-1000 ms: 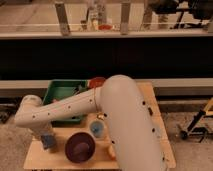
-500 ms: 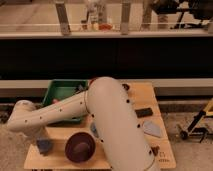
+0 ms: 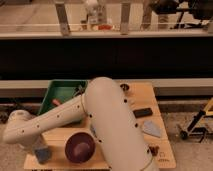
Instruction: Wipe table surface with sponge
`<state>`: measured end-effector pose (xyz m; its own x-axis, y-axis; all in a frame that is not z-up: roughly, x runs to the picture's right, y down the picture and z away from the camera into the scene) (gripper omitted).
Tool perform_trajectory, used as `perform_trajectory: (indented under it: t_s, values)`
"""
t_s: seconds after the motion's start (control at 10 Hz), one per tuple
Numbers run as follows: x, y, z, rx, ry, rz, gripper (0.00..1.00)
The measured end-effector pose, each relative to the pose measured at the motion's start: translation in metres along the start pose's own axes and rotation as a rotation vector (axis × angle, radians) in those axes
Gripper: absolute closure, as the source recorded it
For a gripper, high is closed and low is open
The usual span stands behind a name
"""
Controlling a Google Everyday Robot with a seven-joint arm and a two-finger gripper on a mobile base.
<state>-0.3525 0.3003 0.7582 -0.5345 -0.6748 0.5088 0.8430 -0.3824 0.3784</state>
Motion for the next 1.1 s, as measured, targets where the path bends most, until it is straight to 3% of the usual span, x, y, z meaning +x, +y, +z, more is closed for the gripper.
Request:
perform_trajectory:
  t_s: [0.4,0.8,1.1]
  values:
    - [-0.008,0.003,-0.002,0.0,0.001,0.002,1.0]
    - [-0.039,0.049,-0.01,-0.01,-0.003,0.063,1.0]
    - [-0.04,0.069,-0.02,-0.004,0.014,0.103,1.0]
